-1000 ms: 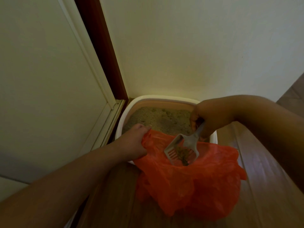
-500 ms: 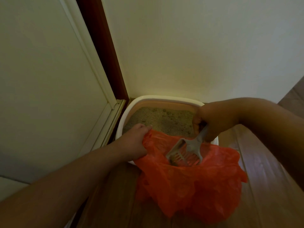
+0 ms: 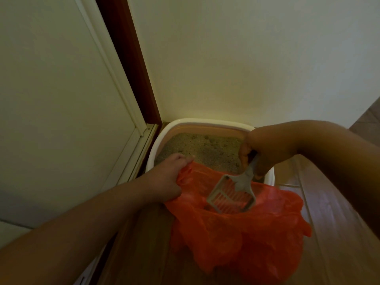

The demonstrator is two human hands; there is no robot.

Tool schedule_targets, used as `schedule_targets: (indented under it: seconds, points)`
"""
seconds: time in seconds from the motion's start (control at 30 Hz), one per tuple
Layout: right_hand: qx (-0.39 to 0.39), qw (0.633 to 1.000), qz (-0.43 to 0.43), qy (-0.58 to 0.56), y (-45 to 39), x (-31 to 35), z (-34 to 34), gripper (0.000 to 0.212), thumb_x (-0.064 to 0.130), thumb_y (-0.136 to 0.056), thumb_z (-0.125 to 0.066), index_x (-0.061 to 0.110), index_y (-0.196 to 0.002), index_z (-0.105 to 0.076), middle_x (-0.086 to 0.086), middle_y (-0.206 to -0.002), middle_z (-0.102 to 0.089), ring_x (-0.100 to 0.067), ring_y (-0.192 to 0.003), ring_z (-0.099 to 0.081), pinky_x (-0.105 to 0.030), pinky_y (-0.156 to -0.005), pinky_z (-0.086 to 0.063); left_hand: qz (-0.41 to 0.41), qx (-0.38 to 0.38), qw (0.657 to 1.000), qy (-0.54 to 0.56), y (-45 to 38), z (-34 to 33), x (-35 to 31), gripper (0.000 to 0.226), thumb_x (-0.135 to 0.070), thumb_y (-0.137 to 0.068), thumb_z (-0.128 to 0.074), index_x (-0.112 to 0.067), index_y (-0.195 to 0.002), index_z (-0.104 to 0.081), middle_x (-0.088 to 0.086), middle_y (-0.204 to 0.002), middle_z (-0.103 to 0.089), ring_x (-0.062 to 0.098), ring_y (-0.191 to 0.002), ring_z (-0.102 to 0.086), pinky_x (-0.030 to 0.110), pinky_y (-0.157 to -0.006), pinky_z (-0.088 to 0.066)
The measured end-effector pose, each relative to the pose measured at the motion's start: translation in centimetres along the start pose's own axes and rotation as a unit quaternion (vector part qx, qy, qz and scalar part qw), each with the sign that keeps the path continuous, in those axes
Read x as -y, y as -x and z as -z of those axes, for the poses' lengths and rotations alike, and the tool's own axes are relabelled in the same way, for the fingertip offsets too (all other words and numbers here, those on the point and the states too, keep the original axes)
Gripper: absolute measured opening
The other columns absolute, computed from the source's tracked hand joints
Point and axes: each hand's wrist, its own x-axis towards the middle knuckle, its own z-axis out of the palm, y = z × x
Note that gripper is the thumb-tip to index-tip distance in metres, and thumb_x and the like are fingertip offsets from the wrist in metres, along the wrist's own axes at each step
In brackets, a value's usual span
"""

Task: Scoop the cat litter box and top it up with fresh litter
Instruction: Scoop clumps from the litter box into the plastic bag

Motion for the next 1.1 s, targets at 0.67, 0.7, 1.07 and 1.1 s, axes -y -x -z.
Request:
schedule_targets:
  seconds: [0.67, 0.7, 1.07, 1.1]
  points:
    - [-0.269, 0.912, -0.186, -0.249, -5.0, -7.7, -6.5, 0.017, 0.026, -0.078, -0.084, 0.017, -0.088, -0.073, -0.005, -0.078, -0.074, -0.015, -0.065, -0.068, -0.035, -0.064, -0.058, 0.020, 0.039, 0.998, -0.052, 0.0, -0.8, 1.8, 0.063, -0.015, -0.089, -0.069, -0.034, -0.147, -0.049, -0.007, -0.138, -0.049, 0.011, -0.128, -0.048, 0.025, -0.109, -0.040]
    - [-0.272, 0.910, -0.195, -0.244, -5.6, -7.9, -7.2, 0.016, 0.027, -0.079, -0.083, 0.017, -0.088, -0.073, -0.005, -0.080, -0.073, -0.016, -0.067, -0.069, -0.035, -0.064, -0.059, 0.017, 0.042, 0.997, -0.055, -0.1, -0.9, 1.8, 0.064, -0.015, -0.089, -0.069, -0.034, -0.146, -0.049, -0.007, -0.138, -0.049, 0.012, -0.127, -0.048, 0.024, -0.107, -0.040]
    - [-0.258, 0.923, -0.201, -0.203, -11.0, -6.3, -10.6, 0.025, 0.036, -0.089, -0.072, 0.013, -0.099, -0.074, -0.003, -0.075, -0.069, -0.017, -0.066, -0.064, -0.032, -0.057, -0.050, 0.043, 0.022, 0.998, -0.051, -0.9, -1.5, 4.2, 0.066, -0.017, -0.087, -0.068, -0.034, -0.148, -0.047, -0.007, -0.129, -0.050, 0.009, -0.120, -0.050, 0.016, -0.096, -0.036]
    - [-0.256, 0.923, -0.198, -0.208, -11.5, -5.9, -10.6, 0.023, 0.035, -0.091, -0.071, 0.014, -0.098, -0.073, -0.003, -0.072, -0.069, -0.017, -0.063, -0.065, -0.032, -0.054, -0.049, 0.046, 0.023, 0.997, -0.049, -0.9, -1.5, 4.4, 0.067, -0.017, -0.087, -0.069, -0.034, -0.148, -0.047, -0.007, -0.128, -0.050, 0.009, -0.119, -0.050, 0.017, -0.096, -0.037]
